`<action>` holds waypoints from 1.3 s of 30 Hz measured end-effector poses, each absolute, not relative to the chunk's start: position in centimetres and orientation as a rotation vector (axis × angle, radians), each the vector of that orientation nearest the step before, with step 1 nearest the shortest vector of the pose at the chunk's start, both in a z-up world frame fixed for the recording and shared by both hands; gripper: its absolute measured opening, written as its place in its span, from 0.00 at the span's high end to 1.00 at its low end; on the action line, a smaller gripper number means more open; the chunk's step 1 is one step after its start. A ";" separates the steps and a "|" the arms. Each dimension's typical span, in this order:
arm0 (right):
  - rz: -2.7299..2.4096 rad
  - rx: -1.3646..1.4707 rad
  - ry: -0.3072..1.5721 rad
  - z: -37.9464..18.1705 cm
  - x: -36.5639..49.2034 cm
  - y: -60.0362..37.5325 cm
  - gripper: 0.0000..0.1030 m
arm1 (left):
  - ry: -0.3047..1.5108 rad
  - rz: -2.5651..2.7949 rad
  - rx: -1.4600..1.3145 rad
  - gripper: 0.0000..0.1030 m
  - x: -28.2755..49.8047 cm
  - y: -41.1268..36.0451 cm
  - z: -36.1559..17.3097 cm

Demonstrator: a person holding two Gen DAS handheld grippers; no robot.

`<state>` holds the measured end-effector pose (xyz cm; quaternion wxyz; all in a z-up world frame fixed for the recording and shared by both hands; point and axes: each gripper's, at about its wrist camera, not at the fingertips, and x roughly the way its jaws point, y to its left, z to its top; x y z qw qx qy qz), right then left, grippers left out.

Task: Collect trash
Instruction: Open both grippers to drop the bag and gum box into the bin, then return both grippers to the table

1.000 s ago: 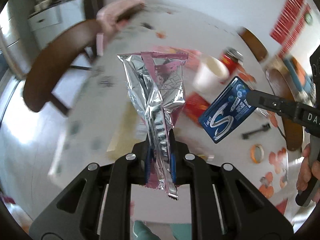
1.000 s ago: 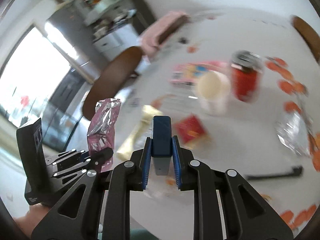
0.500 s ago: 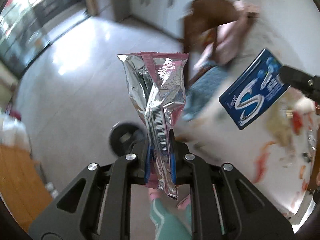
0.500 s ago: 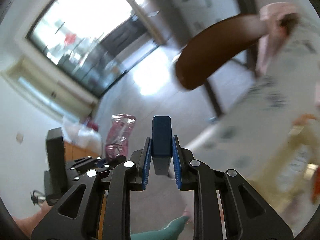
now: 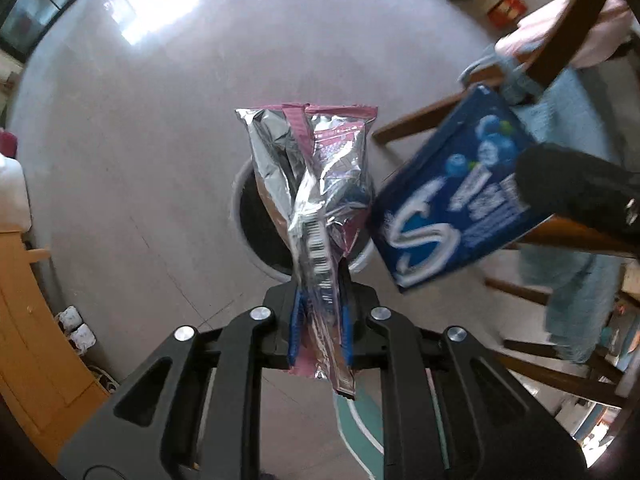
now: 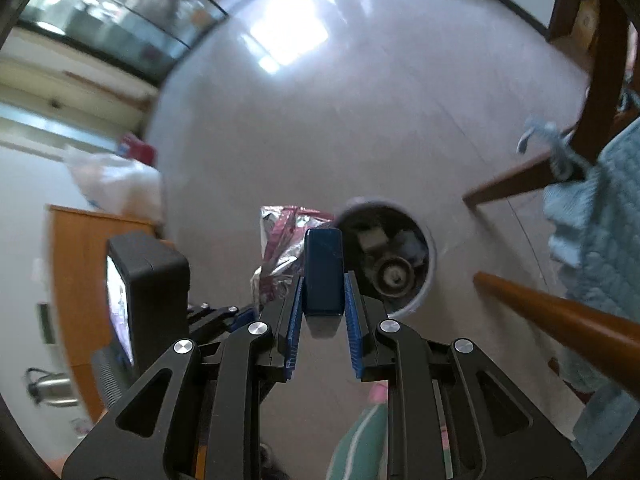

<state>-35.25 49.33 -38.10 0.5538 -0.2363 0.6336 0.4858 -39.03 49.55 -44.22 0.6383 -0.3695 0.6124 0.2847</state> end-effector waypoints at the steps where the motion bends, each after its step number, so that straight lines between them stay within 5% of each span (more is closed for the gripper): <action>1: 1.139 -0.571 1.500 -39.5 -35.4 49.6 0.78 | 1.415 0.631 -0.860 0.77 -38.8 49.7 -46.3; 3: 1.107 -0.652 1.530 -43.4 -35.7 50.5 0.75 | 1.448 0.631 -0.885 0.52 -39.0 49.8 -49.5; 4: 1.095 -0.658 1.545 -44.3 -35.4 50.7 0.64 | 1.458 0.639 -0.876 0.44 -39.0 50.1 -50.7; 7: 1.047 -0.668 1.558 -45.4 -34.5 50.6 0.41 | 1.523 0.685 -0.855 0.40 -38.8 50.5 -52.9; 14: 1.115 -0.547 1.475 -37.3 -33.4 49.8 0.32 | 1.412 0.715 -0.811 0.19 -40.0 50.2 -47.1; 20: 1.206 -0.333 1.355 -24.4 -31.5 46.7 0.32 | 1.355 0.716 -0.768 0.19 -39.9 49.7 -39.1; 26: 1.094 -0.151 1.124 -10.5 -25.9 36.2 0.17 | 1.187 0.581 -0.689 0.18 -36.7 45.8 -24.6; 33: 0.792 -0.045 1.009 -4.2 -19.7 20.1 0.16 | 1.085 0.326 -0.543 0.09 -26.7 38.2 -14.3; 39: 0.552 0.000 1.032 -5.3 -17.4 6.0 0.16 | 1.124 0.094 -0.339 0.07 -16.9 29.1 -12.3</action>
